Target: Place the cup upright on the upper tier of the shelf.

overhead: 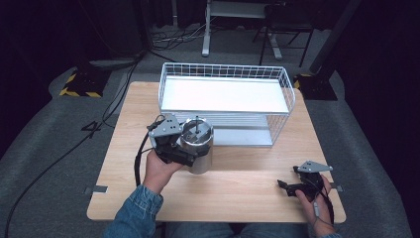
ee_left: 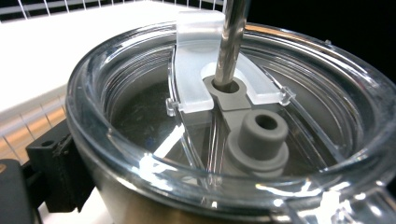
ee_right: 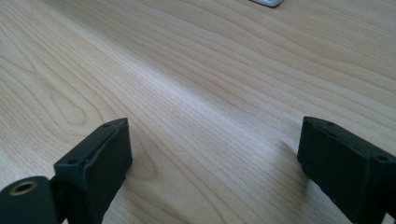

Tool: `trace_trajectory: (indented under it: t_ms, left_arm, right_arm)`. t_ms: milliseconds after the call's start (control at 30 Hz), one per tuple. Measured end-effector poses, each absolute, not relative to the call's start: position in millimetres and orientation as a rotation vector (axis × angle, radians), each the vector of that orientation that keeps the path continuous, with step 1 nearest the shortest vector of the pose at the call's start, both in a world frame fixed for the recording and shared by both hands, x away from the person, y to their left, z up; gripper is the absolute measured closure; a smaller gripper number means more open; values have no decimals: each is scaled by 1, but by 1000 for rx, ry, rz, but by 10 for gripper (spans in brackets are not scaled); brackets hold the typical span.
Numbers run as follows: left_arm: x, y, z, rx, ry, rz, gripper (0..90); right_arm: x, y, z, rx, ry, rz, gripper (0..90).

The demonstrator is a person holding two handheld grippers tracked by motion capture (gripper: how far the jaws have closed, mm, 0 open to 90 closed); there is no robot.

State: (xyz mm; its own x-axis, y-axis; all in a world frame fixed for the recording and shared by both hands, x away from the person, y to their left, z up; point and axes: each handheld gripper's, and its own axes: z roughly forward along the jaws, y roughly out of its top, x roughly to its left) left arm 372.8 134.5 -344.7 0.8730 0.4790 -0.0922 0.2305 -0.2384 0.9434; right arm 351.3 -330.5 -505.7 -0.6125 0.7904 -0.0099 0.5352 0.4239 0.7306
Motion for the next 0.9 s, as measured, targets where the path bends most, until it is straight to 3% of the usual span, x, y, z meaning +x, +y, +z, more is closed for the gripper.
trace_trajectory:
  t_ms: [900]
  left_arm:
    - [401, 128, -269, 1742, 488, 261, 33]
  right_arm:
    - [351, -331, -506, 1132, 2332, 1008, 110]
